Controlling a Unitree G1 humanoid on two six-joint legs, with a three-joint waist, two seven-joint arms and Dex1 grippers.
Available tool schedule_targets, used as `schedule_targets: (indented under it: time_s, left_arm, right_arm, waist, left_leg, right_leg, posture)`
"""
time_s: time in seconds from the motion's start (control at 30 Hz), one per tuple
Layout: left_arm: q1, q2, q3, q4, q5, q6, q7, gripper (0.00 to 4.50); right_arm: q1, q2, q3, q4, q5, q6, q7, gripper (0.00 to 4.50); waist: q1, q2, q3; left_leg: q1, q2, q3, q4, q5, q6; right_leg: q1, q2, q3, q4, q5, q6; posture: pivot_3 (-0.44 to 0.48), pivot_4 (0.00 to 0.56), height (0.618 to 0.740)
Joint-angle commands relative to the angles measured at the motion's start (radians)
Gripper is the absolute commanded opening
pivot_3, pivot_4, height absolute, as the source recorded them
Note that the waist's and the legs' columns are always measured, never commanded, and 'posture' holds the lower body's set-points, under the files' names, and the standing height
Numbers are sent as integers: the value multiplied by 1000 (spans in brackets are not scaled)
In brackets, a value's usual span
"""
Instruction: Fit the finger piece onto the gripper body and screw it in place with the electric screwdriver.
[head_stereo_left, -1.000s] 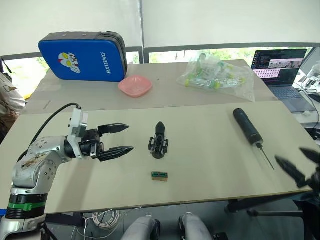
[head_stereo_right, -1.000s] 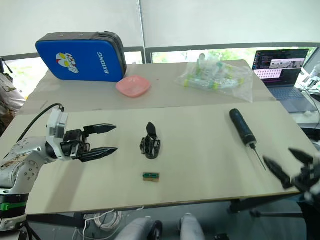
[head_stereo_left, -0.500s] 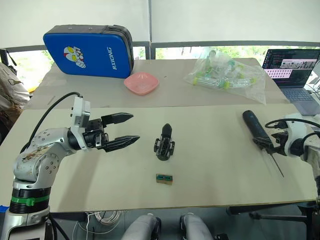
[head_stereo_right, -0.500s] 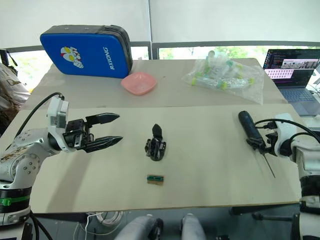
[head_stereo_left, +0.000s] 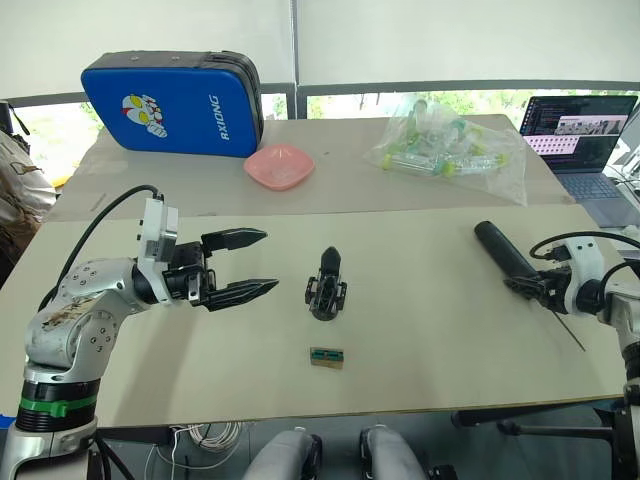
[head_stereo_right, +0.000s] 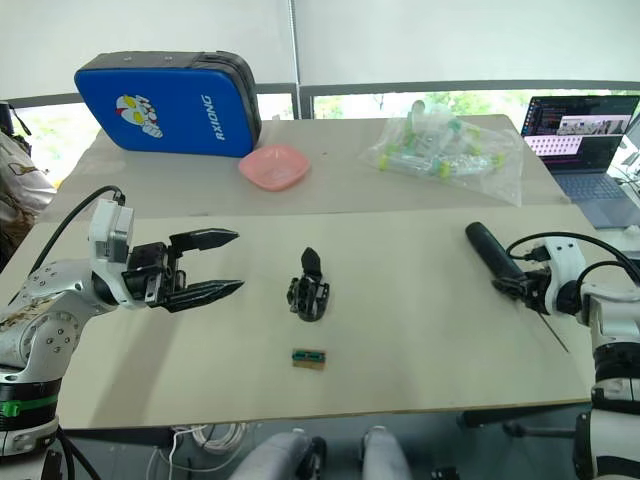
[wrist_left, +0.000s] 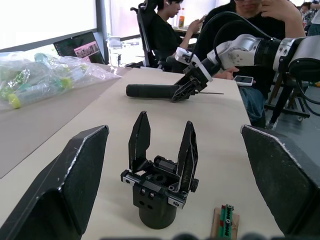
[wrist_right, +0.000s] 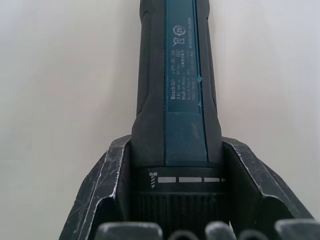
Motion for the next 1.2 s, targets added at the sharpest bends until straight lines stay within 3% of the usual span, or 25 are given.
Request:
schedule_targets:
  time_s: [0.03, 0.13, 0.27, 0.57, 0.73, 0.8, 0.93, 1.07, 1.2]
  left_arm:
    - [11, 25, 13, 2, 40, -83, -57, 4500]
    - [46, 39, 7, 27, 62, -124, -112, 4500]
    - [115, 45, 2, 39, 99, -191, -165, 4500]
    - [199, -4, -47, 35, 151, -286, -170, 4500]
    - [202, -10, -57, 43, 165, -299, -160, 4500]
    - [200, -10, -61, 46, 169, -303, -158, 4500]
    - [202, -15, -62, 47, 167, -297, -145, 4500]
    - [208, 14, -87, 95, 237, -383, -202, 4500]
    - [185, -4, -92, 108, 217, -370, -188, 4500]
  right_arm:
    - [70, -60, -91, -369, 122, 153, 43, 1985]
    - [225, -80, -105, -663, 164, 207, 60, 1985]
    - [355, -27, -92, -825, 177, 232, -1, 1985]
    - [376, 68, 16, -746, 70, 78, -63, 1985]
    - [367, 47, 66, -710, 62, 89, -17, 1985]
    - [354, 45, 68, -699, 61, 91, -10, 3008]
    - [321, 15, 65, -705, 61, 119, 8, 4325]
    - [275, -79, 65, -753, 70, 218, 42, 4422]
    - [179, -221, 115, -819, 115, 381, 130, 4422]
  waist:
    - [-1, 1, 0]
    - [-1, 1, 0]
    - [2, 0, 0]
    - [14, 0, 1]
    - [14, 0, 1]
    - [13, 0, 1]
    - [13, 0, 1]
    - [14, 0, 1]
    - [13, 0, 1]
  left_leg:
    - [-1, 0, 0, 0, 0, 0]
    - [-2, 1, 0, -1, 0, 0]
    - [0, 1, 0, 0, -1, 2]
    - [7, 0, 3, 0, -4, 6]
    - [7, 1, 3, 0, -1, 1]
    - [8, 2, 3, 0, -1, 1]
    - [8, 1, 3, 0, -2, 3]
    - [8, 1, 3, 0, -2, 4]
    - [7, 2, 3, 0, -4, 7]
  right_leg:
    - [-1, 0, 0, 1, 0, 0]
    - [-4, 0, 0, 3, 0, -1]
    - [-3, -1, 0, 3, 0, -1]
    - [5, -1, 1, -4, 5, 3]
    - [4, 0, 1, -3, 5, 2]
    - [4, 1, 1, -3, 5, 1]
    - [5, 0, 1, -3, 5, 2]
    - [4, 0, 0, -3, 5, 2]
    - [4, 0, 0, -3, 5, 1]
  posture:
    - [0, 150, 740]
    - [0, 150, 740]
    - [0, 150, 740]
    - [0, 150, 740]
    - [0, 150, 740]
    - [0, 150, 740]
    - [0, 150, 740]
    - [0, 150, 740]
    - [0, 150, 740]
